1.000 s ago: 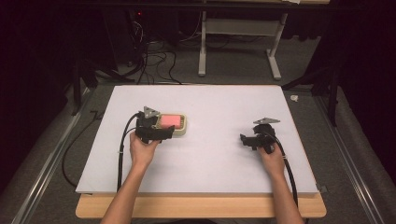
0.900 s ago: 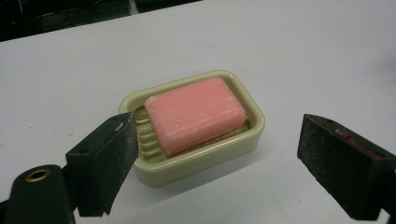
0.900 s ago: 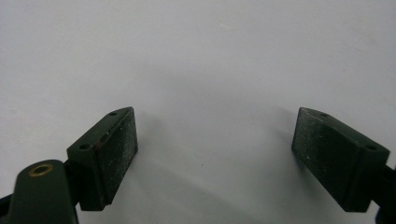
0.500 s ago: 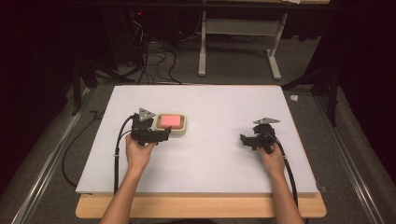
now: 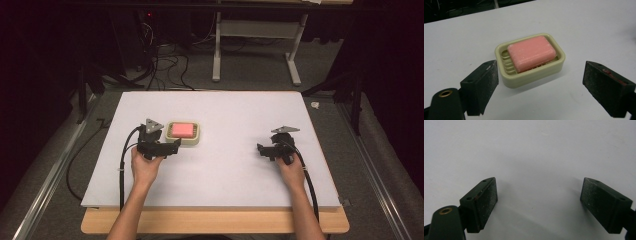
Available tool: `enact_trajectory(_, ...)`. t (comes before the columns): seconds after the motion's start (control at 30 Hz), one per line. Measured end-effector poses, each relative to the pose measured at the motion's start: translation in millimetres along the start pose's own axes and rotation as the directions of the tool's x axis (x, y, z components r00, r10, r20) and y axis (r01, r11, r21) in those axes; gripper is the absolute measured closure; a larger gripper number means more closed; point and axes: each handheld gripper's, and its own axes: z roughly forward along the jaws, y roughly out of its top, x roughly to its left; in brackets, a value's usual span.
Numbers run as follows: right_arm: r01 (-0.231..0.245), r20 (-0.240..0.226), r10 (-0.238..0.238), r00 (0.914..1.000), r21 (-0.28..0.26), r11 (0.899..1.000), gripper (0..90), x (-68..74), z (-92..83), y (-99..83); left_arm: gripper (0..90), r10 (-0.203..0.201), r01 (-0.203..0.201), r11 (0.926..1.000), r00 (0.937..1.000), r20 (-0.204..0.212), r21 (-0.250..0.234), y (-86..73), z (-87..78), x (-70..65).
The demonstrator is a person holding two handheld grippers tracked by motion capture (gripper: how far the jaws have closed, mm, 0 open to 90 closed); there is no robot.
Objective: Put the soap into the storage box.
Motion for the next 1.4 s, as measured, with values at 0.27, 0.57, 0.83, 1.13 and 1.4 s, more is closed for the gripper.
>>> enact_trajectory(0.27,0.0,0.0,0.0,1.0,0.0,1.0,14.9,0.0,0.0,0.0,14.2,-0.006,0.006,1.0,1.0,0.006,-0.005,-4.8,-5.5,2.2)
enact_trajectory(0.57,0.001,0.0,-0.001,1.0,0.0,1.0,14.9,0.0,0.0,0.0,14.3,-0.018,0.019,0.9998,0.9997,0.018,-0.01,-10.3,-9.6,2.5)
enact_trajectory(0.83,-0.001,0.0,0.001,1.0,0.0,1.0,14.9,0.1,0.0,0.0,14.4,-0.028,0.028,0.9995,0.9991,0.031,-0.015,-14.2,-14.1,3.1)
enact_trajectory(1.13,-0.001,0.0,0.001,1.0,0.0,1.0,14.9,0.1,0.0,0.0,14.4,-0.03,0.031,0.9994,0.9988,0.04,-0.017,-19.3,-18.6,3.1)
enact_trajectory(1.4,-0.001,0.0,0.001,1.0,0.0,1.0,14.9,0.1,0.0,0.0,14.5,-0.031,0.031,0.9995,0.9984,0.047,-0.008,-23.9,-17.7,1.7)
